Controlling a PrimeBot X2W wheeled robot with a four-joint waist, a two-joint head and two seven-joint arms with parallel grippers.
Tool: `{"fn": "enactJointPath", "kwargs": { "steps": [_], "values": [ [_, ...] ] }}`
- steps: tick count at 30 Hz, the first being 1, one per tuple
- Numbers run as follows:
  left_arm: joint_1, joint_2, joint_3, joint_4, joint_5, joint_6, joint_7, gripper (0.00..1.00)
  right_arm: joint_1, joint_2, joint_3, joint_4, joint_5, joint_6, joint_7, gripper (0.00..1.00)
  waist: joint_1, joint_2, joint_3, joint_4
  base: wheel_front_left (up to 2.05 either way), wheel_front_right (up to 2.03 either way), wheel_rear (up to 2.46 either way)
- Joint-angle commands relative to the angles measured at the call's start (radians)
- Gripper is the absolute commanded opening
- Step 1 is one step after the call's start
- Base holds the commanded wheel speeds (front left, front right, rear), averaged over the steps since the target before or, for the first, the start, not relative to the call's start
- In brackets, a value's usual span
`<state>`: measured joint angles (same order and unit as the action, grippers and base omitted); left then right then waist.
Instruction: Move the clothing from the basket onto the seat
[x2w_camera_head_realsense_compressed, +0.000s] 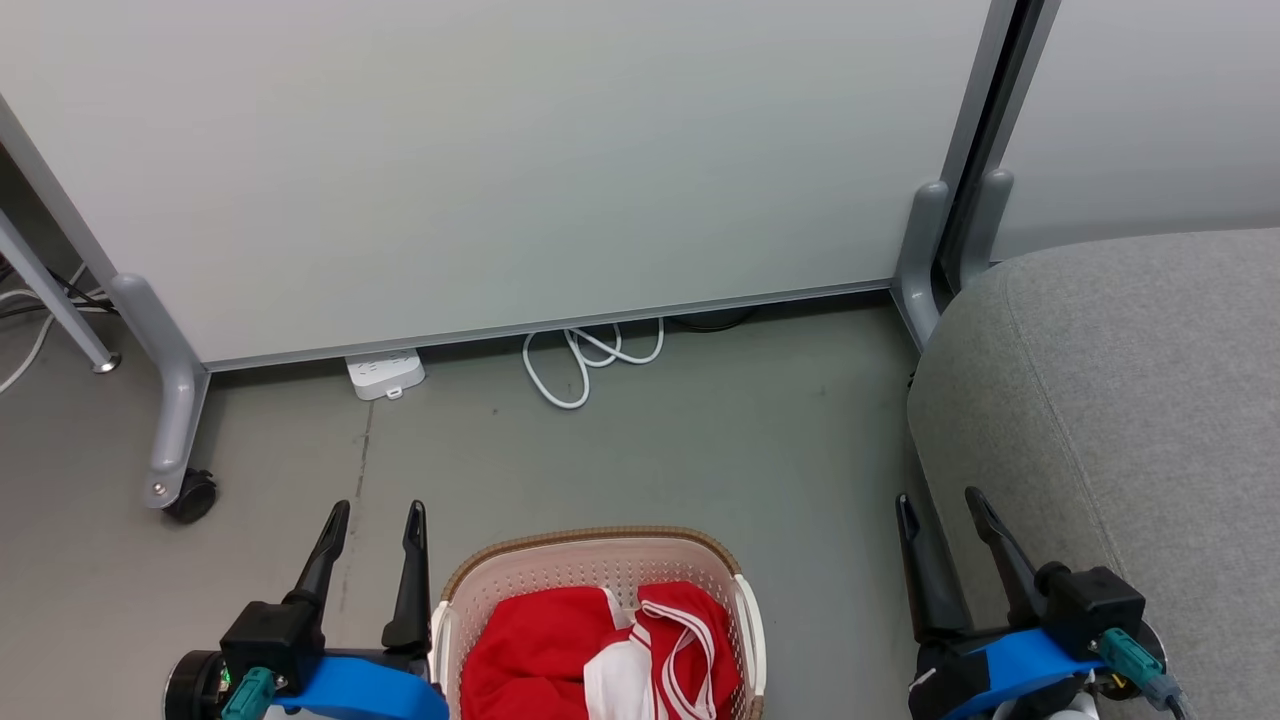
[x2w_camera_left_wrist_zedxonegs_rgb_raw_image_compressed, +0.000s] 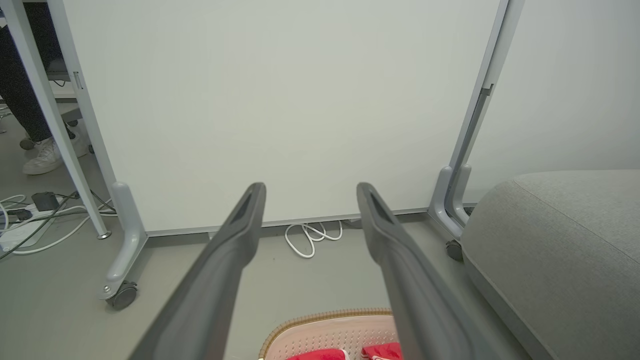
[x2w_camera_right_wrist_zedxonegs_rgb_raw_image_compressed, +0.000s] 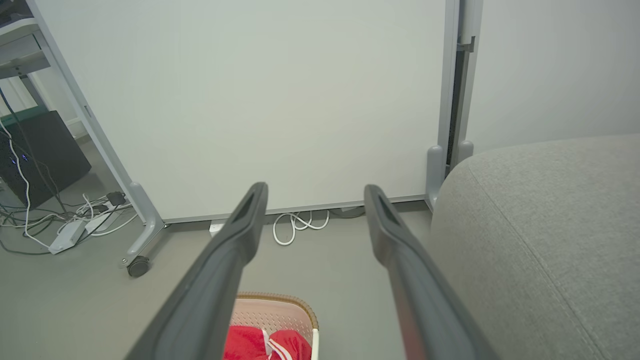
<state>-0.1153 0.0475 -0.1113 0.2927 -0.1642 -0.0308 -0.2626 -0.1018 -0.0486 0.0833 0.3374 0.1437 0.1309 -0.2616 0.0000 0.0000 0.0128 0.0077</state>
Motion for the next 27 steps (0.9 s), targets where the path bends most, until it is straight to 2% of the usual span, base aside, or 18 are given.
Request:
{"fn": "enactJointPath", "kwargs": {
  "steps": [1,10,20,27],
  "values": [
    [-0.008,0.005,-0.003,0.002,0.001,-0.003,-0.003,1.00,-0.006,-0.003,0.002,0.003,-0.002,0.000,-0.005,1.00,0.0000,0.0000,0.000,0.001,0.00,0.00,0.00],
    [-0.018,0.005,-0.006,0.012,0.009,-0.009,-0.003,1.00,-0.009,-0.003,0.003,0.008,0.001,0.000,-0.005,1.00,0.0000,0.0000,0.004,0.001,0.00,0.00,0.00],
    [-0.128,0.012,-0.055,0.084,0.083,-0.068,-0.003,1.00,-0.035,-0.003,0.011,-0.002,-0.001,0.000,-0.005,1.00,0.0000,0.0000,0.061,-0.019,0.00,0.00,0.00],
    [-0.252,0.039,-0.139,0.183,0.125,-0.094,-0.003,1.00,-0.079,-0.003,0.007,-0.016,-0.003,0.000,-0.005,1.00,0.0000,0.0000,0.146,-0.056,0.00,0.00,0.00]
  ]
}}
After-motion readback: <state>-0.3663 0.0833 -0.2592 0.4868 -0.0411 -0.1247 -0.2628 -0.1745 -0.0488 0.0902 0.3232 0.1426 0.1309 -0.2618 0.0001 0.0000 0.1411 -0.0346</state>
